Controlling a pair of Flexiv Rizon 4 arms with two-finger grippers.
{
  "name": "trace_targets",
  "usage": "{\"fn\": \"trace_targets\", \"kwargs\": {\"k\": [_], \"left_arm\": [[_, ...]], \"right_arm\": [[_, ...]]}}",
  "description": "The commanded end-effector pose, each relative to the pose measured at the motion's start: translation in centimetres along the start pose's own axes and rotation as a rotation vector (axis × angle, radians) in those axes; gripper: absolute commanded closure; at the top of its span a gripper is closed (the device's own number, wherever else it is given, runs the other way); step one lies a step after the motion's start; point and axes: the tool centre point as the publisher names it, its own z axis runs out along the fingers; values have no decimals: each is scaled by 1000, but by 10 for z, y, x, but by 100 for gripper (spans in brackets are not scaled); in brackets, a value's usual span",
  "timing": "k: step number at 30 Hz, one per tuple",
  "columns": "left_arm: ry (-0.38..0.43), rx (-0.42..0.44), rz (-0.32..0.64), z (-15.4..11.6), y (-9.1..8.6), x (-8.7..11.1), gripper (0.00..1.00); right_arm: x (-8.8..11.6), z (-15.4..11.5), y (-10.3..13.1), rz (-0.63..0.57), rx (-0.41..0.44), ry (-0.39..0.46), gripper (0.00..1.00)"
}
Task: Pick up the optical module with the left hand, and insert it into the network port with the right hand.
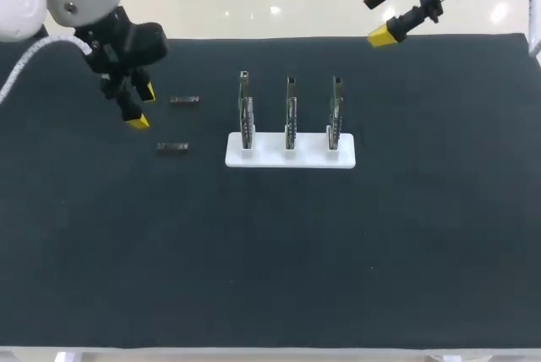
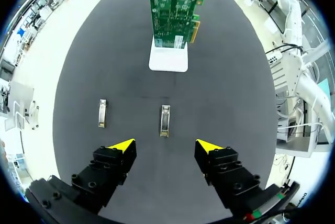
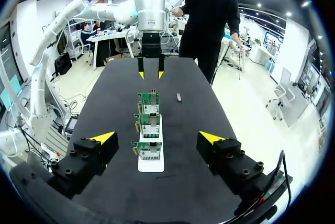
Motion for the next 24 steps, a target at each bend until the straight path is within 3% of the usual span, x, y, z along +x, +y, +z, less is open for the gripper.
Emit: {"fn": "trace_targets", "kwargs": {"k": [1, 24], "left_arm": [[13, 9, 3, 11, 7, -2, 0], [41, 22, -29, 39, 8, 0, 0]], "right_arm": [[0, 0, 0, -1, 1, -2, 0], [0, 0, 0, -1, 1, -2, 0]]}}
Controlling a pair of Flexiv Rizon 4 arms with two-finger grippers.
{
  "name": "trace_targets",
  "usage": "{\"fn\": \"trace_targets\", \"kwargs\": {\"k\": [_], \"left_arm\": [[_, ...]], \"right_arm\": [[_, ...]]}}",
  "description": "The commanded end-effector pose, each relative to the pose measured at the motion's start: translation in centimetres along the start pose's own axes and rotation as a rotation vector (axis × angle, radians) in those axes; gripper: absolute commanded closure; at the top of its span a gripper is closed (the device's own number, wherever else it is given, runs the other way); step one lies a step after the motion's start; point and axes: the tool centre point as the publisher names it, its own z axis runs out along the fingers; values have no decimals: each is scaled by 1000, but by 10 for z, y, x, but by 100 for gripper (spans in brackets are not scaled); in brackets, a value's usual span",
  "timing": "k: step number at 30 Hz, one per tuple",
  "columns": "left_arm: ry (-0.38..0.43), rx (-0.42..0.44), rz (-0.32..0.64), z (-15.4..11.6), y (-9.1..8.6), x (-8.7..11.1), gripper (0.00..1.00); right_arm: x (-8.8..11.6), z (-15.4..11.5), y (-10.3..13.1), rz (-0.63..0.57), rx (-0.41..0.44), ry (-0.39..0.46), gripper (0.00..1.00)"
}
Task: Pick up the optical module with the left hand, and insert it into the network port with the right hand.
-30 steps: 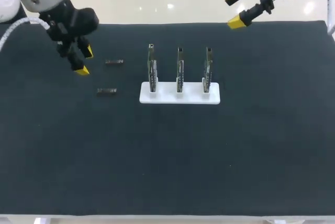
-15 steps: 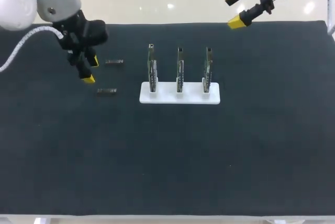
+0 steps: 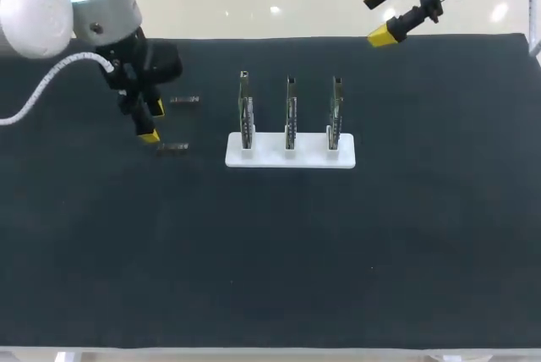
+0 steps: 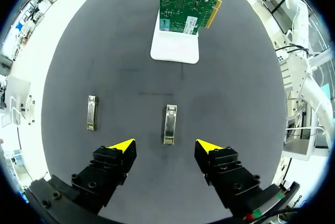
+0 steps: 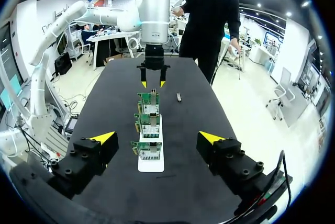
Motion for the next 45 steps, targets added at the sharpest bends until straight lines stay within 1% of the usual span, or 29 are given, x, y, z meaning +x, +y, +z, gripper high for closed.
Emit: {"fn": "trace_targets", "kwargs": {"k": [1, 10, 12, 14, 20, 24, 45], "left_arm": [[2, 1, 0, 0, 1, 0, 0], [2, 1, 0, 0, 1, 0, 0], [-6, -17, 20, -3, -1, 7, 0], [-3, -30, 15, -1, -1, 9, 0], [-6, -30, 26, 2, 0, 3, 0], [1, -36, 26, 6, 2, 1, 0], [50, -69, 39, 33, 0, 4, 0]], "right_arm": [[0, 0, 0, -1, 1, -2, 0], [0, 0, 0, -1, 1, -2, 0], [0, 0, 0, -1, 1, -2, 0], [0, 0, 0, -1, 1, -2, 0], [0, 0, 0, -1, 1, -2, 0], [0, 0, 0, -1, 1, -2, 0], [0, 0, 0, -1, 1, -2, 0]]}}
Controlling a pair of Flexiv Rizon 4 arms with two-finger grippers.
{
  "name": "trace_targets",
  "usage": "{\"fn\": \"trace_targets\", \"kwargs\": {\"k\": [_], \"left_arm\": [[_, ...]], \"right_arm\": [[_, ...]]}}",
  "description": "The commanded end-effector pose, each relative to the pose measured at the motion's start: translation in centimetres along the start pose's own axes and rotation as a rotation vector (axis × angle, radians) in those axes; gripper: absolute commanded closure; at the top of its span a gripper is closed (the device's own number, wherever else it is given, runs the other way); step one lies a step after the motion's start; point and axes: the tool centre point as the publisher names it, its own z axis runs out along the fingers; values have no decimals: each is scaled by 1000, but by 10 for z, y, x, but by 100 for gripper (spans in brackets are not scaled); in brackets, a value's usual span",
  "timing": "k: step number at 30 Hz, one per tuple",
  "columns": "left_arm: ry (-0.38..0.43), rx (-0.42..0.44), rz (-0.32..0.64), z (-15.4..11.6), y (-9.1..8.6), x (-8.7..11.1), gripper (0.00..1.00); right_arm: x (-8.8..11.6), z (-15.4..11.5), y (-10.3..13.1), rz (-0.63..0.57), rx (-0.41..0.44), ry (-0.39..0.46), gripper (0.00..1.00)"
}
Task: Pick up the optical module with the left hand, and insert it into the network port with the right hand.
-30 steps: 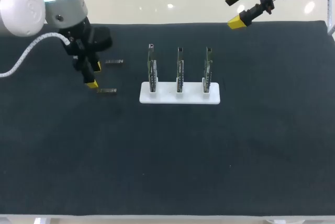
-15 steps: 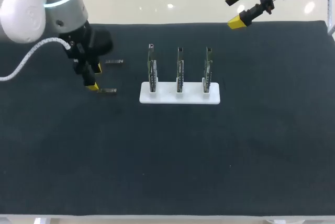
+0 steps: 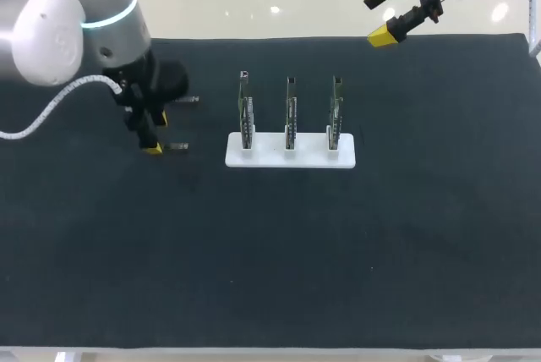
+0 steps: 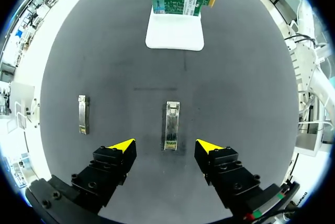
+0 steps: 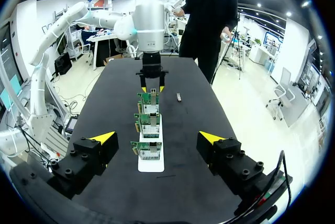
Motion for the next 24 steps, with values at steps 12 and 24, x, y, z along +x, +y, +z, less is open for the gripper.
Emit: {"fn": "trace_targets", "kwargs": {"k": [12, 24], "left_arm": [[5, -8, -6, 9, -2, -2, 0], [11, -13, -7, 12, -2, -2, 3]], "right_arm": [[0, 0, 0, -1, 1, -2, 0], [0, 0, 0, -1, 1, -2, 0]]}}
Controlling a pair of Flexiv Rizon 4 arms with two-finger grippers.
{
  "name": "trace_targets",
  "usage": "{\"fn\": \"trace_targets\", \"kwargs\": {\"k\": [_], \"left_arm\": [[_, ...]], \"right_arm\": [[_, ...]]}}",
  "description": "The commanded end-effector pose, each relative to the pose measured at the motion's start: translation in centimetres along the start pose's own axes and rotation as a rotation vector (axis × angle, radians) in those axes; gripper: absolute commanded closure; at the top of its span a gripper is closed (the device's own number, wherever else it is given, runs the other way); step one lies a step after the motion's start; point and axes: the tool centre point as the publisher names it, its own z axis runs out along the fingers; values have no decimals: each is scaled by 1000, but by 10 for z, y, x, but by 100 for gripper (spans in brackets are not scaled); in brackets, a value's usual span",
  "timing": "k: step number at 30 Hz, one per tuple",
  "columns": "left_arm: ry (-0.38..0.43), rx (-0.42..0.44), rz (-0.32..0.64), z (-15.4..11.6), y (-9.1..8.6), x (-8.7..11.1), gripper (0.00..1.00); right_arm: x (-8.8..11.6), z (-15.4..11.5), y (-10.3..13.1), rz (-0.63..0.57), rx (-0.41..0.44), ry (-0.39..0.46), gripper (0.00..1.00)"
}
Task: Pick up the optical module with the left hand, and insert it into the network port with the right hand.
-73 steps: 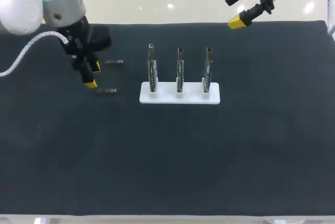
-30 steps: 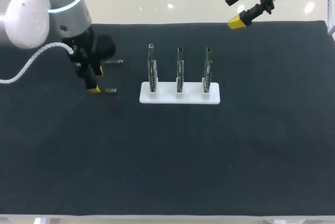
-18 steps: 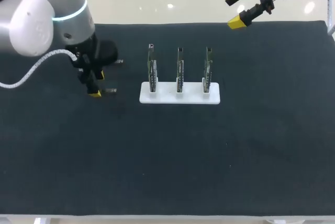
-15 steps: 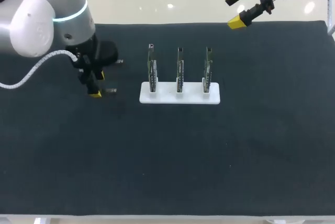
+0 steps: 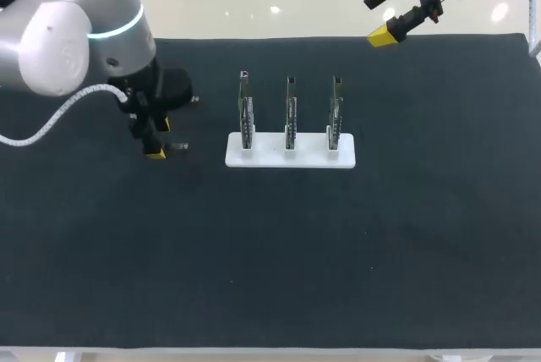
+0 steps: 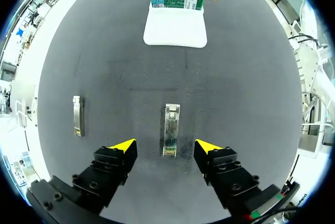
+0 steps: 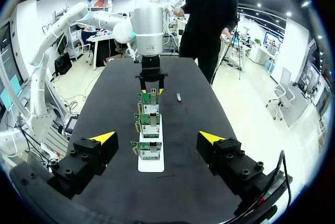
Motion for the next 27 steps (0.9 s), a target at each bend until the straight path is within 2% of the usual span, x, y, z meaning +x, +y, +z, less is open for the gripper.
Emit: {"fn": "trace_targets", "kwargs": {"k": [1, 2, 5, 6, 9, 17, 20, 27], "left_arm": [[1, -4, 0, 1, -1, 0, 5], [1, -4, 0, 1, -1, 0, 10], [-1, -6, 1, 2, -1, 0, 40], [-1, -7, 1, 2, 0, 0, 58], [-3, -10, 4, 3, 0, 0, 100], [-49, -7, 14, -15, -1, -2, 100], [-101, -8, 29, -29, -3, -4, 100], [-289, -23, 67, -71, -8, -12, 100]], "right_arm": [[0, 0, 0, -1, 1, -2, 0], [0, 0, 0, -1, 1, -2, 0], [0, 0, 0, -1, 1, -2, 0], [0, 0, 0, -1, 1, -2, 0], [0, 0, 0, -1, 1, -2, 0], [0, 0, 0, -1, 1, -2, 0], [0, 0, 0, -1, 1, -2, 0], [0, 0, 0, -1, 1, -2, 0]]}}
